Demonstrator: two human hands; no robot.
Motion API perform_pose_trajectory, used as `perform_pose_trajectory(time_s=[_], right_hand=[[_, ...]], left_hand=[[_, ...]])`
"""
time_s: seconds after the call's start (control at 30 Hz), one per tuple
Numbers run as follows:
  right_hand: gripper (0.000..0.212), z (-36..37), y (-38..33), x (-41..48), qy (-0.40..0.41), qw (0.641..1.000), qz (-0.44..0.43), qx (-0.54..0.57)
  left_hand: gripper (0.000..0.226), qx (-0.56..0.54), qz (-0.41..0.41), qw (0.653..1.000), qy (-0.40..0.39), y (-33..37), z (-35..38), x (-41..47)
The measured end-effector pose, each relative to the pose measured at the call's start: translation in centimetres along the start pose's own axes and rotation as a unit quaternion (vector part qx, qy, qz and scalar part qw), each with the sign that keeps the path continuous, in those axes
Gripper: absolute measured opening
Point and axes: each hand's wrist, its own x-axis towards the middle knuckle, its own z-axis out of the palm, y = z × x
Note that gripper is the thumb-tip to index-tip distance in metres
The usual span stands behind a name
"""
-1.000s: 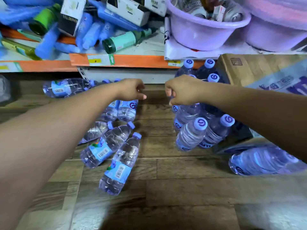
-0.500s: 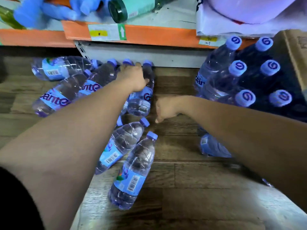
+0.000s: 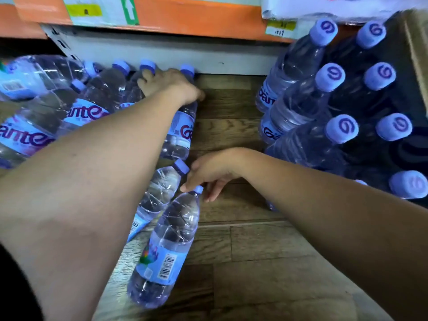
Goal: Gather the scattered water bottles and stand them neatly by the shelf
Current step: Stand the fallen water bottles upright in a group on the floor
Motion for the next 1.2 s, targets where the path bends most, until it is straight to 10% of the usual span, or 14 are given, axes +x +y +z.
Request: perform_pose_trajectory(time_s=[0.27, 0.83, 1.2], right_hand=[[0.021, 1.1, 0.3, -0.2, 0.017, 0.998, -0.012, 0.054], [0.023, 5.5, -0.9, -5.3, 0.141, 0.988, -0.064, -0.018], [0.022, 4.1, -1.9, -12.7, 0.232, 0.953, -0.153, -0.121]], left_hand=[[0.074, -0.251, -0.01, 0.968, -0.014, -0.6, -1.7, -1.0], [0.044, 0.03, 0.303, 0.949, 0.082, -3.3, -9.1, -9.2], [0.039, -0.01, 0.347, 0.924, 0.158, -2.3, -13.2, -12.7]])
